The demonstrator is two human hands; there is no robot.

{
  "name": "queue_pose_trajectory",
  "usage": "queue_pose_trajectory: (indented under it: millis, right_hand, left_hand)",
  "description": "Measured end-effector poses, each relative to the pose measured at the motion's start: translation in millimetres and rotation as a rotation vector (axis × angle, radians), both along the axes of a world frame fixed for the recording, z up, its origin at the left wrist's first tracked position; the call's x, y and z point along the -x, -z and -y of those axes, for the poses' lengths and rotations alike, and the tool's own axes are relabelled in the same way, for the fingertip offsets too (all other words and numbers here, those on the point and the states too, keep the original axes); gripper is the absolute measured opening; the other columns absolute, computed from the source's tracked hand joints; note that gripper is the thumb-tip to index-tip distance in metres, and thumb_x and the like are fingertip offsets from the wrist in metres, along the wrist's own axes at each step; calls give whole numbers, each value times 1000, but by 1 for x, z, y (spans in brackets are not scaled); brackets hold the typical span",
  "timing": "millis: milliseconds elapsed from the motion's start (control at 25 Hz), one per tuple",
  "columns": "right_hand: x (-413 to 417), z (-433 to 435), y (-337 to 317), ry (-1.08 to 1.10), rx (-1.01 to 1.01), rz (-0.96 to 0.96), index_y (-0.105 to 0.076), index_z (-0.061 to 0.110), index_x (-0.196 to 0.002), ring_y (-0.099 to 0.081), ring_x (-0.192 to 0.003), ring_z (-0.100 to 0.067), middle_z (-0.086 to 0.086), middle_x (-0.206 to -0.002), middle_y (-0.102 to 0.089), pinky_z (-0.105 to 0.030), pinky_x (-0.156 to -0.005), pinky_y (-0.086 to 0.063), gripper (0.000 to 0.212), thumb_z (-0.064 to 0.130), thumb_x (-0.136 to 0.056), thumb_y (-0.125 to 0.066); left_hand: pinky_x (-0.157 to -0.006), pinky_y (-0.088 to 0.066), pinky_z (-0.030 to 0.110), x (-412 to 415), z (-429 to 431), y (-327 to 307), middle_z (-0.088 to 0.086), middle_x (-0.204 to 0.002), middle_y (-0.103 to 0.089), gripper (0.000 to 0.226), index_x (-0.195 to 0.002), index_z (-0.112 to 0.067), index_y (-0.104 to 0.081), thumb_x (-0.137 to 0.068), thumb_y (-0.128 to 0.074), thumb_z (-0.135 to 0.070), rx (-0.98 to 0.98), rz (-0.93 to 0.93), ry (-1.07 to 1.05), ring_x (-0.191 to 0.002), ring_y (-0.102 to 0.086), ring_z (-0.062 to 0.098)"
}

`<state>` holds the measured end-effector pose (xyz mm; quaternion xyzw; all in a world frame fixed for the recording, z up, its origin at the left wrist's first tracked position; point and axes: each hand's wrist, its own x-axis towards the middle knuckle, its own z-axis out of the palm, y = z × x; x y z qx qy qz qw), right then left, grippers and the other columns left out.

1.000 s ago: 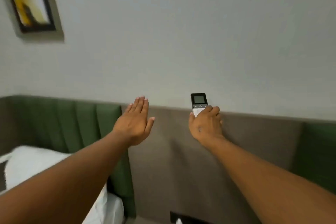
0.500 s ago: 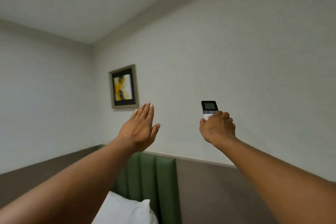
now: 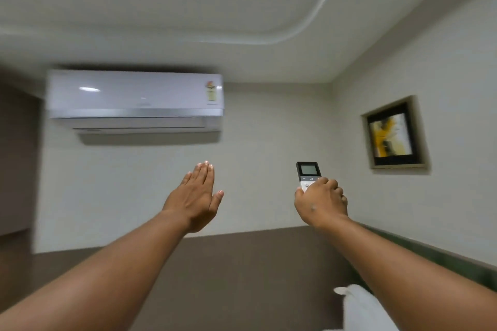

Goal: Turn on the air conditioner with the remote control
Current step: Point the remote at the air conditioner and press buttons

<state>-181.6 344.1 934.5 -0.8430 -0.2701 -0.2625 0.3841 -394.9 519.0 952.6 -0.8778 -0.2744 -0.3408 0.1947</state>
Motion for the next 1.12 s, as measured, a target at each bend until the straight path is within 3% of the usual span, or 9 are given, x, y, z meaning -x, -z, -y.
queue_pose_trajectory:
  millis: [120,320,480,640,800,880,1000,1120]
  right_hand:
    - [78,-79,0,-217,-1,-2,-41,-5,-132,-52,-112,-37,-22,-127,-50,-43,-92,-43,63,46,-94,-43]
    - [164,-155,-1,-520,-35,-89,-36,-4,-127,-59,-97,-38,-15,-109,-40,-35,-68,-42,53,38,-96,-44]
    - [195,-179,1,-613,-52,-50,-32,5,-126,-49,-76,-32,-10,-100,-38,-36,-63,-40,45,36,-95,-46]
    - [202,-184,-2,-618,-14,68,-36,11,-125,-49,-75,-32,-11,-98,-42,-36,-63,-40,41,39,-97,-45]
    - [201,-185,-8,-598,2,104,-38,13,-126,-49,-77,-31,-16,-109,-52,-36,-64,-41,41,39,-97,-49]
    - [199,-187,-11,-619,-42,-9,-37,10,-127,-51,-80,-30,-15,-114,-52,-36,-65,-43,49,40,-92,-56]
    - [191,-191,-18,-722,-183,-372,-43,4,-122,-61,-90,-30,-11,-111,-58,-37,-71,-51,61,36,-79,-72]
    - [179,-194,-25,-879,-296,-680,-57,8,-113,-64,-89,-30,-10,-106,-64,-34,-71,-50,46,41,-84,-71]
  left_hand:
    - [-120,4,34,99,-34,-5,9,-163,12,70,-153,-9,9,-100,-14,-48,-6,10,-193,-149,11,18]
    - [-120,3,35,194,-53,-7,10,-163,12,71,-153,-7,9,-100,-14,-48,5,1,-372,-149,10,19]
    - [-120,4,35,219,-61,5,9,-163,13,70,-153,-8,9,-100,-15,-48,38,-8,-424,-149,11,19]
    - [-120,4,35,214,-67,11,9,-162,13,70,-153,-9,9,-101,-15,-48,54,-8,-411,-149,12,19]
    - [-119,6,33,195,-73,11,8,-163,13,69,-153,-10,9,-100,-15,-48,45,-13,-365,-149,12,18]
    - [-118,6,33,184,-75,9,8,-163,13,70,-153,-10,9,-100,-15,-49,38,-11,-349,-149,11,18]
    - [-117,6,32,167,-77,7,7,-163,13,70,-153,-11,9,-100,-15,-48,33,-15,-317,-149,11,18]
    - [-117,6,32,154,-79,6,7,-163,13,69,-153,-11,9,-100,-16,-48,26,-19,-297,-149,11,17]
